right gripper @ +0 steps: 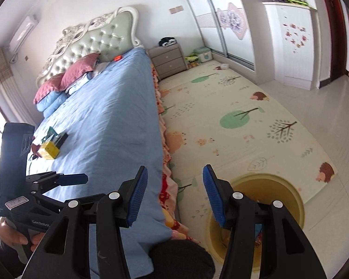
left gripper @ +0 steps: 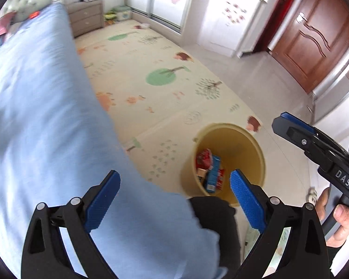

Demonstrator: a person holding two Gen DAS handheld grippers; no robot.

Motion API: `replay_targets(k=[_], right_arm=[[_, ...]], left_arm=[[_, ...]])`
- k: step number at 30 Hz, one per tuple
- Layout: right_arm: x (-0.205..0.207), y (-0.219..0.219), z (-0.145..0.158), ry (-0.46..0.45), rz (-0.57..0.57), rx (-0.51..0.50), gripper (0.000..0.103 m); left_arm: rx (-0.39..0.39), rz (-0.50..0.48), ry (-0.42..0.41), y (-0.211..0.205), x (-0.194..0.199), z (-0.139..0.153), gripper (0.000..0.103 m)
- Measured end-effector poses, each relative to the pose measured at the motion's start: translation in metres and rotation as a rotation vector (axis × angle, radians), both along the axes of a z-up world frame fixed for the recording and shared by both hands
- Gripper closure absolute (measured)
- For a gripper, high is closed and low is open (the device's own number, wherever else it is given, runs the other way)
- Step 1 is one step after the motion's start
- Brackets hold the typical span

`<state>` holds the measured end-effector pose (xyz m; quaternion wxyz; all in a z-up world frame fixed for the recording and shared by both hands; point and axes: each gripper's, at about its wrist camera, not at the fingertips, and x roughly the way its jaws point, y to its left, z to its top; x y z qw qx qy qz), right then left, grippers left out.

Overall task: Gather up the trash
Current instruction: 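Move both open tools back over the bed toward the cartons, then grasp the yellow juice box with the right tool while the left grasps the white milk carton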

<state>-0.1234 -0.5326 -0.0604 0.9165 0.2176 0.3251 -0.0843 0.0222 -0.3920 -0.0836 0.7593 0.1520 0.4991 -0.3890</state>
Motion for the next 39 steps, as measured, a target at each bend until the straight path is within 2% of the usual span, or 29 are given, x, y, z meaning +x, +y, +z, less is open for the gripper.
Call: replay_targets(k=[10,14,18,23,28,31,32,35,39], right_arm=[[0.110,0.129,0.039,-0.060,0.376,-0.076,0.053],[0.144,0.176,0.047,-0.071,0.494,-0.094,0.053],[0.177,0.214,0.049,-0.063,0.586,-0.107,0.053],[0.210,0.258,0.045,-0.040,0.679,-0.162,0.053],[0.244,0.284,0.033,0.000,0.743,-0.187,0.053],[0.262,0.296,0.026,0.018,0.780,-0.224,0.053],[0.267,0.300,0.024,0.022,0.791,-0.244,0.052],[0.280,0.309,0.020,0.025,0.809,-0.314,0.039],[0.300,0.315,0.013,0.043,0.840,-0.352,0.039]], left_arm=[[-0.036,0.320,-0.101,0.163,0.060,0.034,0.006],[-0.037,0.424,-0.133,0.223,0.085,0.041,0.005],[-0.074,0.502,-0.142,0.274,0.108,0.044,0.005],[-0.095,0.508,-0.145,0.313,0.136,0.040,0.005],[-0.125,0.446,-0.109,0.333,0.159,0.025,0.004],[-0.103,0.391,-0.117,0.339,0.177,0.017,0.004],[-0.086,0.376,-0.127,0.341,0.184,0.014,0.004],[-0.105,0.357,-0.118,0.350,0.202,0.010,0.004],[-0.150,0.343,-0.059,0.362,0.225,0.003,0.004]])
